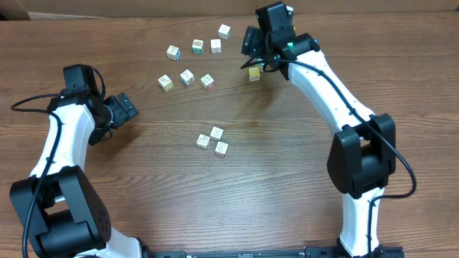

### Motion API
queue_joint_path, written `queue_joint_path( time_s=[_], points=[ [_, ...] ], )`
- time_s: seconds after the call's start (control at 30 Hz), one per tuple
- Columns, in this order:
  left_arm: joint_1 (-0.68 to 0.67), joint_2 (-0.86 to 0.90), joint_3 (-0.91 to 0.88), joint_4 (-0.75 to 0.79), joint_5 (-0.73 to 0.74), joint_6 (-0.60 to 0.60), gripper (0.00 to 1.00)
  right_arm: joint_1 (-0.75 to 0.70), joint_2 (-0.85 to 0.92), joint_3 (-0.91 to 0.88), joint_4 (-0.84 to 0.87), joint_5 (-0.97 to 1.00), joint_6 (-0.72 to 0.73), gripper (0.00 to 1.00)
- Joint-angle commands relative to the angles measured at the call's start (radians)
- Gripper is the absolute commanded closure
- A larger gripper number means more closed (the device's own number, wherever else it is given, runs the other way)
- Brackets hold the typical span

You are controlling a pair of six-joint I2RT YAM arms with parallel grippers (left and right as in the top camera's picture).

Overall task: Form a circle
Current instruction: 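Swing the right gripper up to the yellow 'K' block at upper right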

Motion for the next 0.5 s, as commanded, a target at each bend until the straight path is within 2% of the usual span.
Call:
queue_joint_path(
  time_s=[0.0,0.17,0.23,0.3,0.4,0.47],
  points=[
    [-0.001,0.006,0.003,0.0,0.008,-0.006,0.0,0.01,0.051,0.01,0.01,-0.026,-0.098,0.15],
    [-0.001,0.006,0.003,0.0,0.008,-0.006,0.0,0.023,0.118,0.01,0.021,-0.048,-0.176,0.12],
    [-0.001,0.006,0.003,0.0,0.008,-0.006,0.01,0.024,0.159,0.01,0.037,-0.048,-0.224,0.03],
    [-0.001,0.006,0.003,0.0,0.008,-0.006,0.0,0.022,0.179,0.01,0.043,-0.047,-0.228,0.04],
    [-0.001,0.006,0.003,0.0,0.008,-0.006,0.01,0.017,0.196,0.01,0.04,-0.048,-0.228,0.11],
    [-0.001,0.006,0.003,0.0,0.008,-0.006,0.0,0.016,0.203,0.01,0.035,-0.048,-0.227,0.25]
  ],
)
